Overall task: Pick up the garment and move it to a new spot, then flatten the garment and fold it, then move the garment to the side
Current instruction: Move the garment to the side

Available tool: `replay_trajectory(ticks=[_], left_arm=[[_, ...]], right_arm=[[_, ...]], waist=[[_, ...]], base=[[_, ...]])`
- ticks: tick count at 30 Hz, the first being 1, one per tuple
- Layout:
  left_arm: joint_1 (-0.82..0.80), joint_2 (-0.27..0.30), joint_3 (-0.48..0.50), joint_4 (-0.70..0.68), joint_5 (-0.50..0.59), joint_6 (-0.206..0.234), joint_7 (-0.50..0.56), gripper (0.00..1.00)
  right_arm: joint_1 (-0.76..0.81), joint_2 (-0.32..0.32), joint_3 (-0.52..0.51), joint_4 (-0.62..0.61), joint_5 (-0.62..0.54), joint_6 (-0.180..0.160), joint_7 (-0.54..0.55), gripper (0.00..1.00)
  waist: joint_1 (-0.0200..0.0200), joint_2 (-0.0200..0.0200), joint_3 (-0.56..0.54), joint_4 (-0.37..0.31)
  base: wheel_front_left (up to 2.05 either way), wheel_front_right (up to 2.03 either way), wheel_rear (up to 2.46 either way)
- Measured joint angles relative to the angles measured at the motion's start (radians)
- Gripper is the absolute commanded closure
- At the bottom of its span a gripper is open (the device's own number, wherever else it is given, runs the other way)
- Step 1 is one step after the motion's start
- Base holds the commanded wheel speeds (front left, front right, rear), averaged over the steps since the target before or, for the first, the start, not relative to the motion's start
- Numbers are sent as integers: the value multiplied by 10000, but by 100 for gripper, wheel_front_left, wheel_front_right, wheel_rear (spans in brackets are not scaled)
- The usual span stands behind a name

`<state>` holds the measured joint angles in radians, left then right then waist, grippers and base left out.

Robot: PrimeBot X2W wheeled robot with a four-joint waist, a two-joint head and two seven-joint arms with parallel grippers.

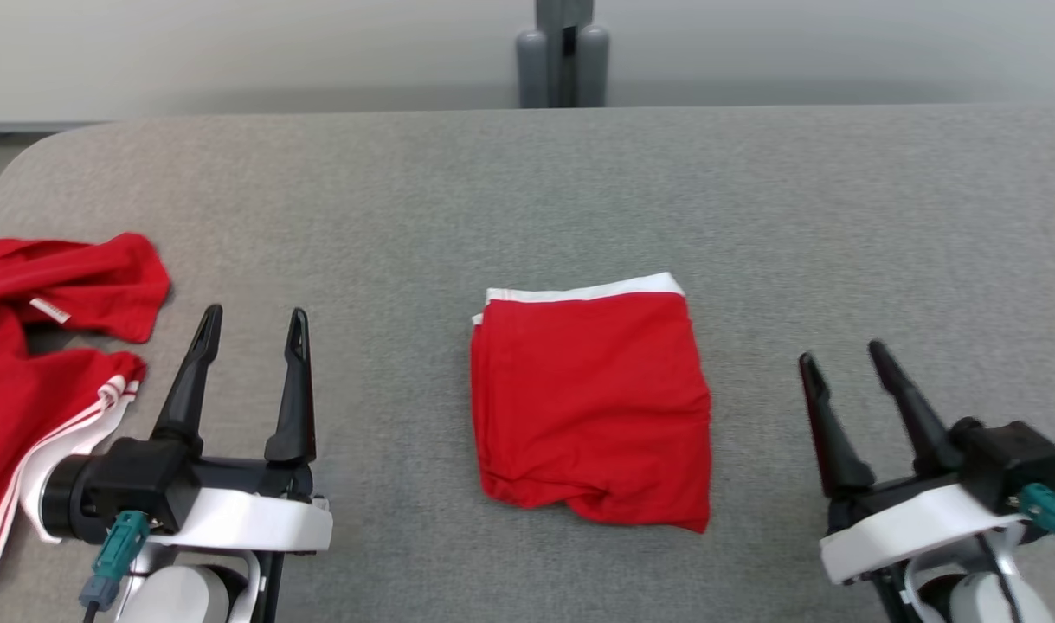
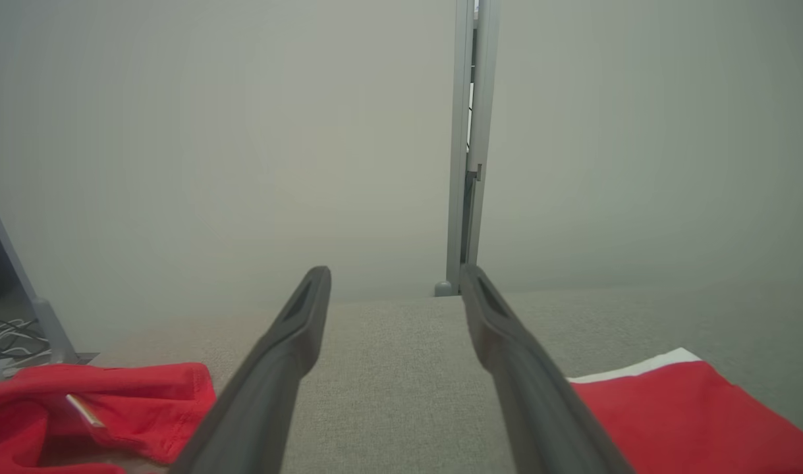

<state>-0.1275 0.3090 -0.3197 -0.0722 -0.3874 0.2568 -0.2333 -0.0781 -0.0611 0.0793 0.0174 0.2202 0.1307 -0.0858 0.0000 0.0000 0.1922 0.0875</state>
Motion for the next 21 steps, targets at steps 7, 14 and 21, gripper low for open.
replay_trajectory(ticks=[7, 14, 21], left_arm=[[-276, -88, 186, 174, -12, -286, -184, 0], [-489, -203, 322, 226, 2, -639, -244, 0], [-659, -458, 667, 146, 194, -1076, -265, 0]], right_arm=[[-157, -105, 903, 1639, 330, -2, 309, 0], [-569, -140, 1315, 2966, 631, -2, 336, 4], [-1182, -245, 1697, 3603, 955, 2, 140, 100]], waist=[[0, 0, 309, 789], [0, 0, 615, 1324], [0, 0, 920, 1563]], base=[[0, 0, 0], [0, 0, 0], [0, 0, 0]])
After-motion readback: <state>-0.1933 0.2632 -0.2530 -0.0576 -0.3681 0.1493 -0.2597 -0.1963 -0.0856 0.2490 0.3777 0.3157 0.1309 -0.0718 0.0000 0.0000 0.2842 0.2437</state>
